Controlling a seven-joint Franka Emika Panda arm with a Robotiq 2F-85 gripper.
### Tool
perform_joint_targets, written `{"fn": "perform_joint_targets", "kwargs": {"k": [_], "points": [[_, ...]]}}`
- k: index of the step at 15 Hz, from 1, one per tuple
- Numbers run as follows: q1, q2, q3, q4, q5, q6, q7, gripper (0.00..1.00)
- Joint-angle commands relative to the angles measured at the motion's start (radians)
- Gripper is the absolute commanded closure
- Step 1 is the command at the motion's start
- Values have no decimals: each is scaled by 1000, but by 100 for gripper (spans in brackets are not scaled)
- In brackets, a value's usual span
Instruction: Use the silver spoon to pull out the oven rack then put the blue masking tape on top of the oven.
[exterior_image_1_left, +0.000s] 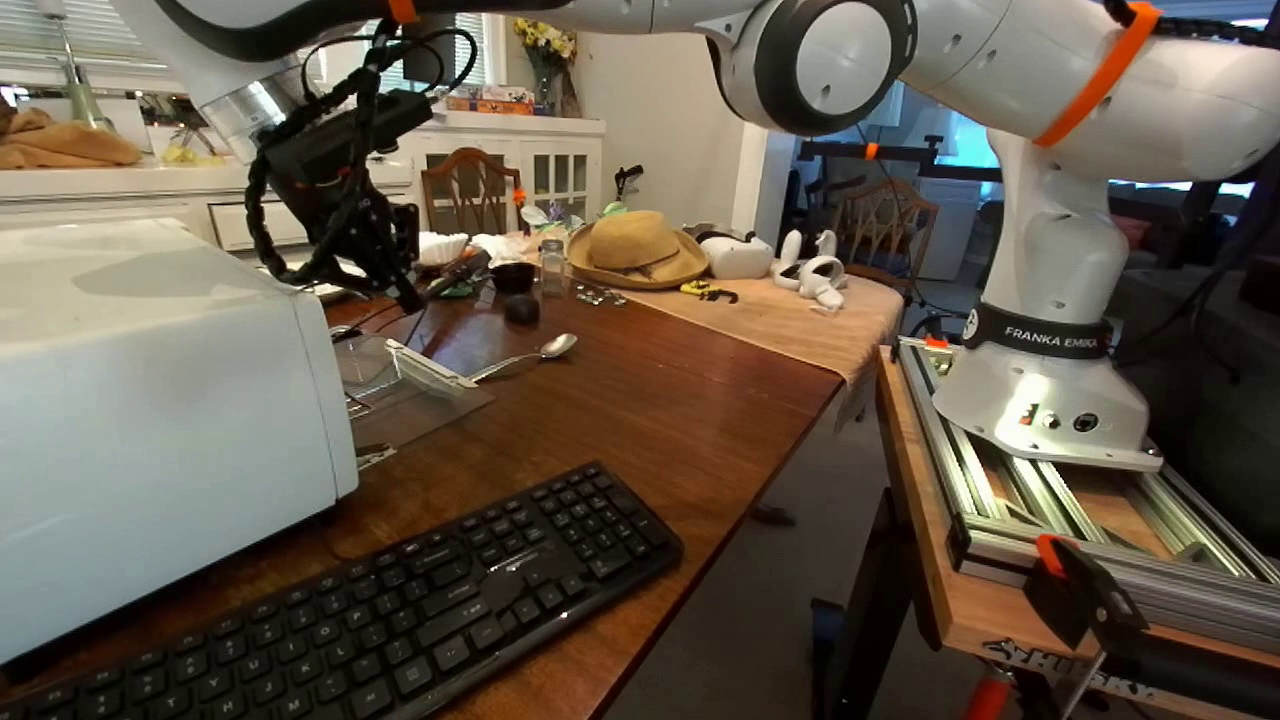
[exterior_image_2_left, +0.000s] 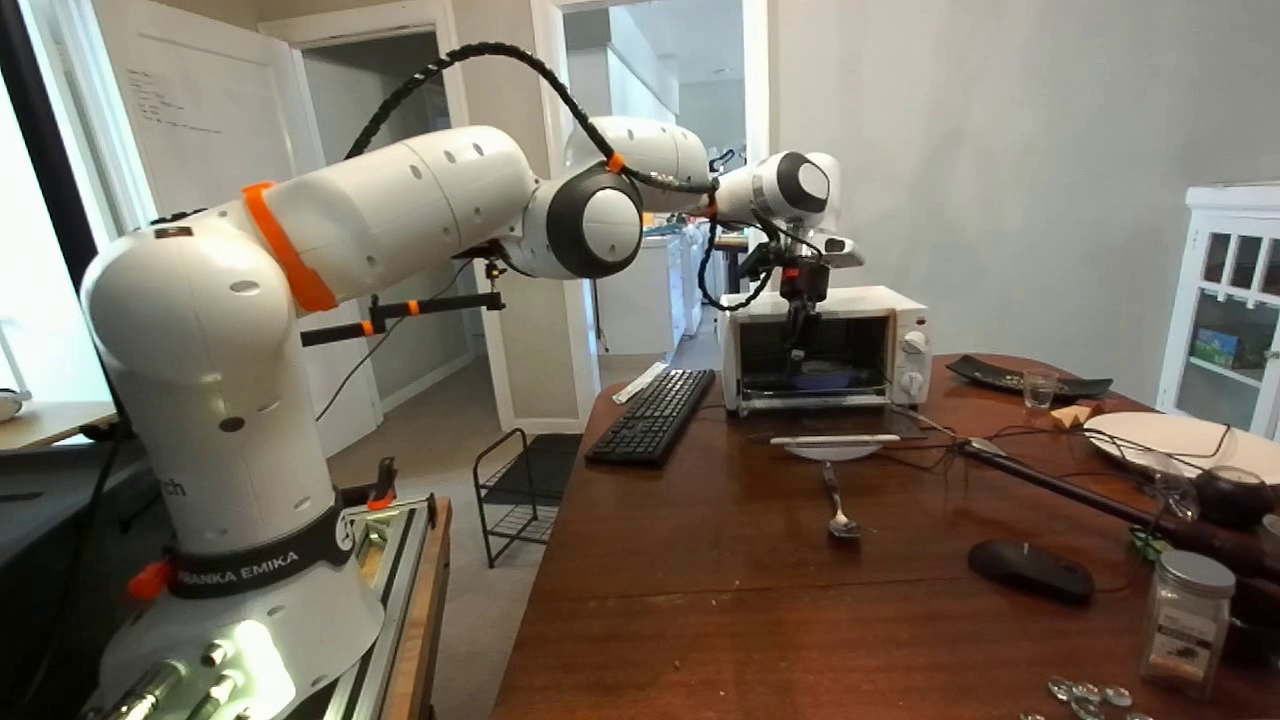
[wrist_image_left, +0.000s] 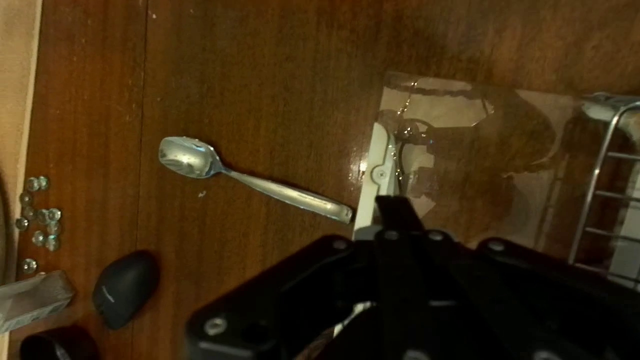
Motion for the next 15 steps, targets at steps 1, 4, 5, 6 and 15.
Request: {"fn": "perform_joint_targets", "kwargs": {"k": [1,4,5,6,15], "points": [[-2,-6,-27,-10,-43,-9,-123,66],[5,2,-26,-11,-35,-20,-112,42],[15,4,-27,-18,-43,-30,-134,35],[28,10,-30,-20,-52,-30,-146,27],[13,30,-22,4,-13,235,41,0]]}}
